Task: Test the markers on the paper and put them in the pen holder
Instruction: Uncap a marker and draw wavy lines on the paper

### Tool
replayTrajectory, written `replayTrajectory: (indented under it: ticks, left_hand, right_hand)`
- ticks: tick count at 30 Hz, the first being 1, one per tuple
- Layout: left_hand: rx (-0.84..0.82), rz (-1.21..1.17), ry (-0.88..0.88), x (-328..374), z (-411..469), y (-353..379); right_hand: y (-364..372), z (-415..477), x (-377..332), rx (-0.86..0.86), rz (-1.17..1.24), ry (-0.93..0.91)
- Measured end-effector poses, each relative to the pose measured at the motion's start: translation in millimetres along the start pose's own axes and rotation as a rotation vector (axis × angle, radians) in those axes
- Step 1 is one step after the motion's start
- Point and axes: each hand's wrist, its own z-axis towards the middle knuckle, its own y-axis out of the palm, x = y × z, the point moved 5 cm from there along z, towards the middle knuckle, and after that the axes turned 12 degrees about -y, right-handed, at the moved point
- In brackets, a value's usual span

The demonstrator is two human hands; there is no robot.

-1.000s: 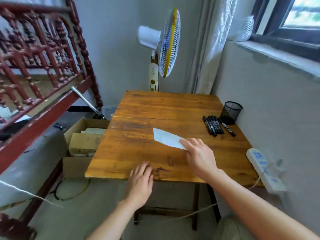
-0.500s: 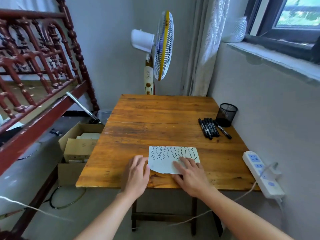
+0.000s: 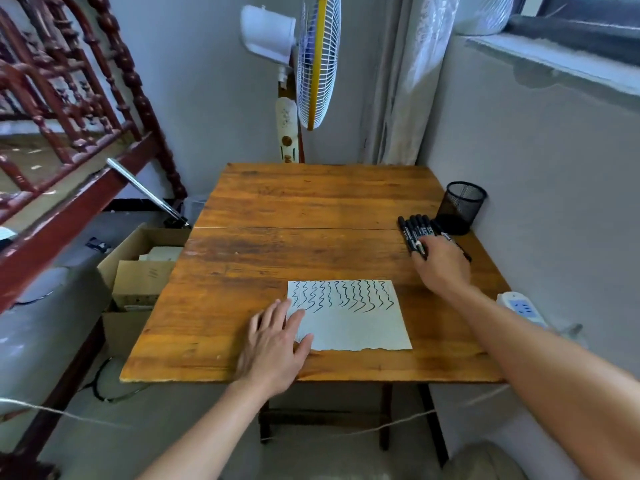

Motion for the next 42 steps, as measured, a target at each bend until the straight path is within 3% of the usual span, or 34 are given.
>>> replayTrajectory:
  ticks: [9, 14, 18, 23, 28, 32, 37, 42]
  left_hand:
    - [-0.028, 0.036, -0.012, 1, -1, 0]
    - [-0.018, 0.02, -0.004, 2, -2, -2]
    - [0.011, -0.053, -0.011, 4, -5, -9]
    - [0.048, -0.166, -0.035, 6, -12, -18]
    - [0.204, -0.17, 0.073, 29, -35, -46]
    - [0.195, -0.106, 0.182, 50, -61, -71]
    - [0.161, -0.009, 0.236, 47, -84, -83]
    - [0.034, 0.035, 0.231, 44, -99, -96]
  right_hand:
    - [38, 47, 8, -0.125, -0.256, 0.06]
    - [31, 43, 0, -0.165, -0.202, 0.127]
    - [4, 12, -33, -0.118, 0.035, 0.015]
    - [-21, -70, -78, -0.205, 0.183, -0.2]
    - [-23, -136, -96, -0.31, 0.361, -0.286]
    - [-30, -164, -107, -0.404, 0.584, -0.313]
    - [-46, -195, -120, -0.531, 0.551, -0.34]
    - [-62, -220, -132, -0.354, 0.348, -0.55]
